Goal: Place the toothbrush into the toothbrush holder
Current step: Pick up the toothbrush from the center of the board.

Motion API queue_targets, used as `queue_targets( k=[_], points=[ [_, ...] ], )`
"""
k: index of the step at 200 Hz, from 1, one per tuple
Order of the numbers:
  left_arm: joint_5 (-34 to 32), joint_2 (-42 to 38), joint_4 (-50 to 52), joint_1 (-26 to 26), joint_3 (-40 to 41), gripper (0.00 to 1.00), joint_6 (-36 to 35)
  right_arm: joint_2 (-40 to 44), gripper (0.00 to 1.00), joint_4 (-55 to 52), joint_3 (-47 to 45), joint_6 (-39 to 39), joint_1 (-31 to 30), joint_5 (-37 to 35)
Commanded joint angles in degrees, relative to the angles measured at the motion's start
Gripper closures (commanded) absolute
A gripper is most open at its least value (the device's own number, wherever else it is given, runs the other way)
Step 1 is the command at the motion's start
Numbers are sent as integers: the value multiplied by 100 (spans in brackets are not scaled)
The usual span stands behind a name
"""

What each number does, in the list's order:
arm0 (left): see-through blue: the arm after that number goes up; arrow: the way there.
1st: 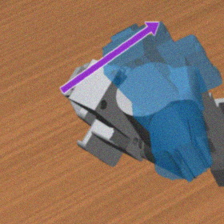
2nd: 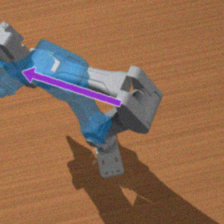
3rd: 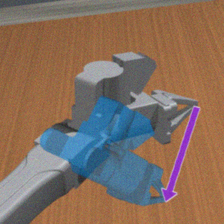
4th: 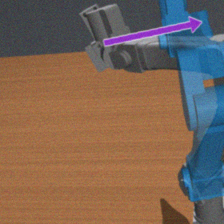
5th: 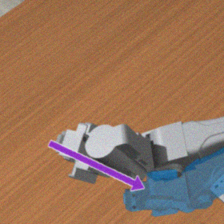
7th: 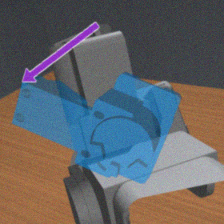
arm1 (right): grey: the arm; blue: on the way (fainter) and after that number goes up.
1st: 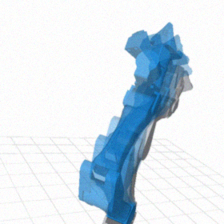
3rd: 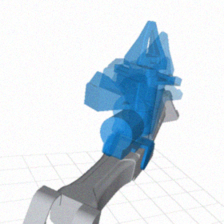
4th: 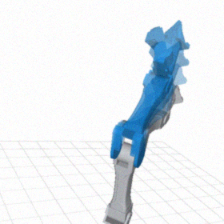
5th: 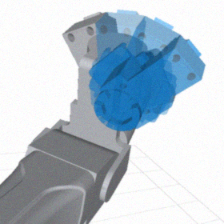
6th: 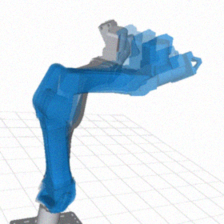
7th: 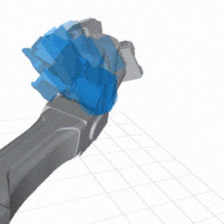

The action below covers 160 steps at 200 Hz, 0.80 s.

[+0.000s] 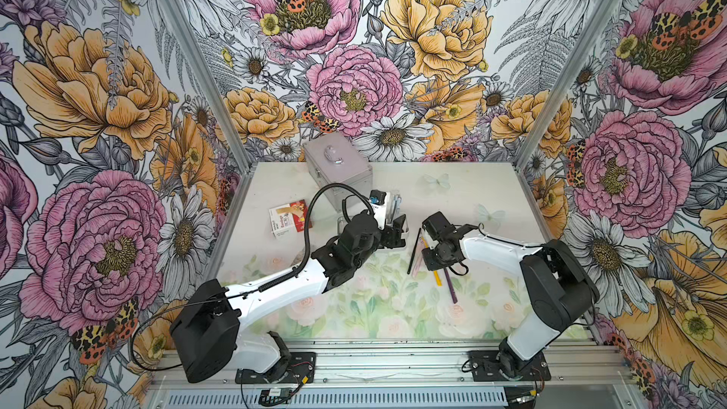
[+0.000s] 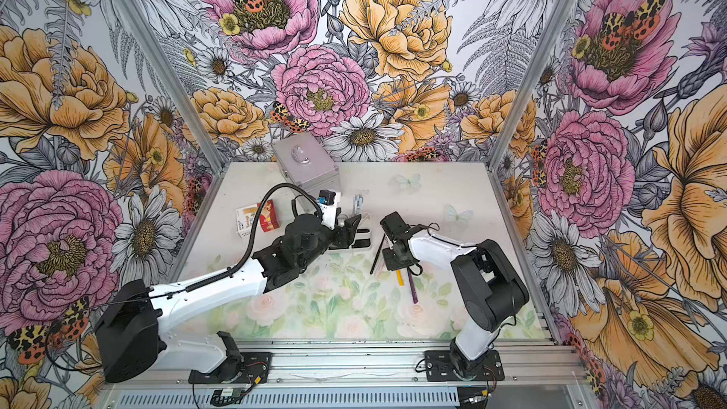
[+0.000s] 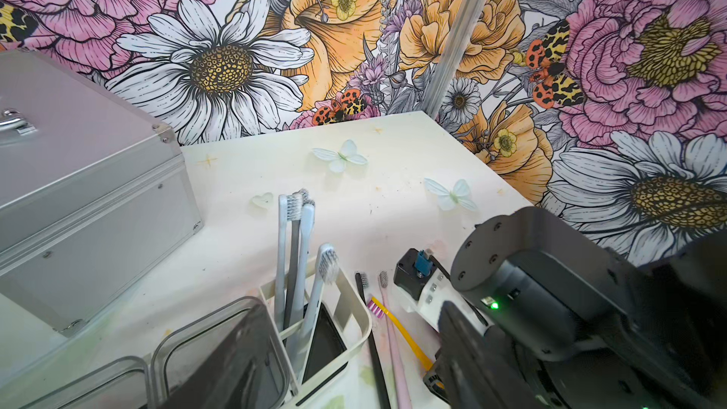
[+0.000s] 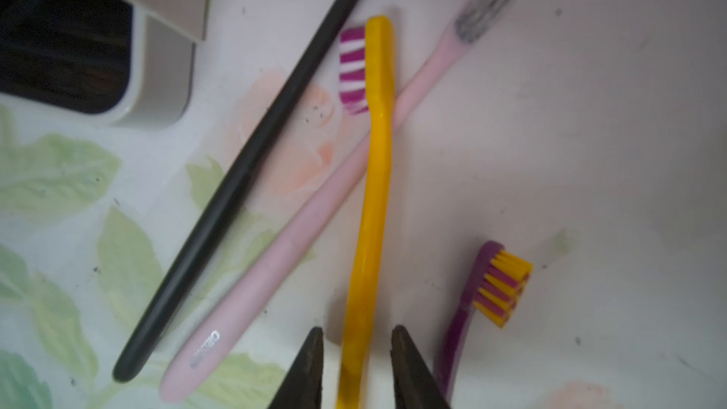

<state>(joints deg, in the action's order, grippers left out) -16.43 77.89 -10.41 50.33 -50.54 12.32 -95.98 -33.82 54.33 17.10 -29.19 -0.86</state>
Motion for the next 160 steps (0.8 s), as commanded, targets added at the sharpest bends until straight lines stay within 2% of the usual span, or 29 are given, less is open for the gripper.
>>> queue_targets(
  k=[1,36,61,81,121,156,160],
  points=[
    [113,-57,-30,-68,48,31,94,-136,70,87,175,104,-25,-71],
    [91,-120,-37,-67,90,31,89,-251,77,86,180,162,-25,-85],
    [96,-124,-47,-67,123,31,135,-272,89,85,161,200,-21,-113],
    [96,-154,-70,-71,158,31,148,-238,95,79,127,209,-25,-125],
    [172,-221,-94,-66,192,31,179,-20,100,86,50,209,-21,-146],
    [403,-171,-92,-82,124,31,230,682,100,95,-97,133,-20,-60],
    [594,-162,-93,-84,117,31,237,790,100,89,-120,121,-19,-44]
  ],
)
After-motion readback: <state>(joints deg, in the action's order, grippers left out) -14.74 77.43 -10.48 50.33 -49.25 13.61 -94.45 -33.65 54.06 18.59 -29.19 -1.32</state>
